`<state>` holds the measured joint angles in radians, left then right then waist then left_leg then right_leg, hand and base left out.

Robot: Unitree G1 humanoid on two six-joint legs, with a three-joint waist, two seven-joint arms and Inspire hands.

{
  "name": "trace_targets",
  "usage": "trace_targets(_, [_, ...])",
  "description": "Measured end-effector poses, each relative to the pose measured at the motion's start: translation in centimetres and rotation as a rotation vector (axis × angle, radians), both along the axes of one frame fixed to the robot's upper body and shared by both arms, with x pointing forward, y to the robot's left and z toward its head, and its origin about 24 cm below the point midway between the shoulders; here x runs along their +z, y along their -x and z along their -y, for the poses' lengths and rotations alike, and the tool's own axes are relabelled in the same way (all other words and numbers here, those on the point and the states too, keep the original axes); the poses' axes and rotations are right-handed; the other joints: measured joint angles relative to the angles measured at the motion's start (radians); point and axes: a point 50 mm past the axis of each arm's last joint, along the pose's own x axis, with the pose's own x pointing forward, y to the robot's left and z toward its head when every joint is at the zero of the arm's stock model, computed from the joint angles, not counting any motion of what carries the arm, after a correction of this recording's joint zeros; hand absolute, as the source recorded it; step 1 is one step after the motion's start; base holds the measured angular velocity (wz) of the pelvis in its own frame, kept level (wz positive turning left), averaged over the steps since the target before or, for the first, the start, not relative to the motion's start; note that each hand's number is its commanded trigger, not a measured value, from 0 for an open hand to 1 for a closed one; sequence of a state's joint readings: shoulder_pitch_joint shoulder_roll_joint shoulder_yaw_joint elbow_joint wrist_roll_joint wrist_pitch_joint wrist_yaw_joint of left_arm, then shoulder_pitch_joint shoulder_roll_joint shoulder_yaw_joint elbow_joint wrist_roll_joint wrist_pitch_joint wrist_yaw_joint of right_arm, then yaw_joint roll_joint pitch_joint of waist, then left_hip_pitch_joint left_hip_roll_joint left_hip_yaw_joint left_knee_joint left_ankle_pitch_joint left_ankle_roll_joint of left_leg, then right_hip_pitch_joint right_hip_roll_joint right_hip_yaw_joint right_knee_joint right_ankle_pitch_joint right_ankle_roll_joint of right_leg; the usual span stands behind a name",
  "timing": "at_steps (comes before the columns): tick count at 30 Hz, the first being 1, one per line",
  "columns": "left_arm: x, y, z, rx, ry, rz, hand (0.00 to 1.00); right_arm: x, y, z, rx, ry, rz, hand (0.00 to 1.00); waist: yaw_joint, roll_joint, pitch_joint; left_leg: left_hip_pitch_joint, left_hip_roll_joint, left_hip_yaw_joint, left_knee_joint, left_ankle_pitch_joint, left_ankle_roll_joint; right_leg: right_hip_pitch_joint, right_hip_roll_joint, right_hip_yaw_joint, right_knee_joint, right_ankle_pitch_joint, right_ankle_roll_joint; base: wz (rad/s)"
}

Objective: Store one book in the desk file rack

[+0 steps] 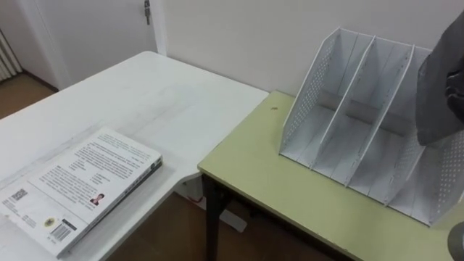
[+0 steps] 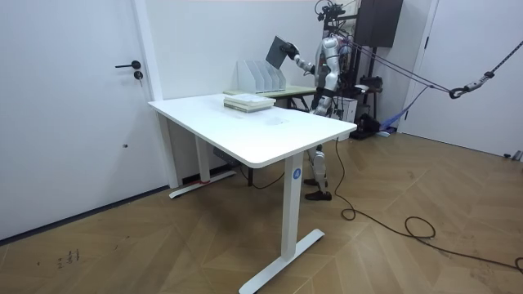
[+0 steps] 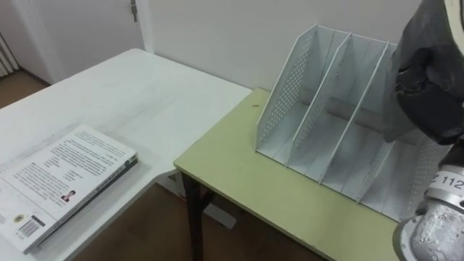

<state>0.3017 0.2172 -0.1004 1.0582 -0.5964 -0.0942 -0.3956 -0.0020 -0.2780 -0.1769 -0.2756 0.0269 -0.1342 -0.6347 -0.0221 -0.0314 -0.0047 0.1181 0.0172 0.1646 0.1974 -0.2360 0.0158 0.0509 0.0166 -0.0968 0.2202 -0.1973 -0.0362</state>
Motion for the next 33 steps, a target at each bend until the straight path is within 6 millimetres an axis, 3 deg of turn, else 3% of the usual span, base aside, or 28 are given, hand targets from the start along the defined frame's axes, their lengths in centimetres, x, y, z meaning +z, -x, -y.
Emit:
trace_targets(13, [0.0, 0.0, 0.1, 0.003, 0.002, 0.001, 0.00, -0.1, 0.0, 0.0, 0.004, -0.002, -0.004, 1.00, 0.002, 0.002, 0.0030, -0.001, 0.000, 0.000, -0.001, 0.000, 0.000, 0.000, 0.000, 0.001, -0.001, 0.000, 0.000, 0.00])
trace_targets(33, [-0.1, 0.0, 0.0, 0.010, -0.018, -0.008, 0.00, -1.8, -1.0, 0.8, -0.006, -0.021, -0.096, 1.00, 0.004, -0.001, 0.0048, 0.007, -0.001, -0.001, -0.008, 0.000, 0.000, 0.001, -0.001, 0.001, 0.000, 0.000, 0.000, 0.00])
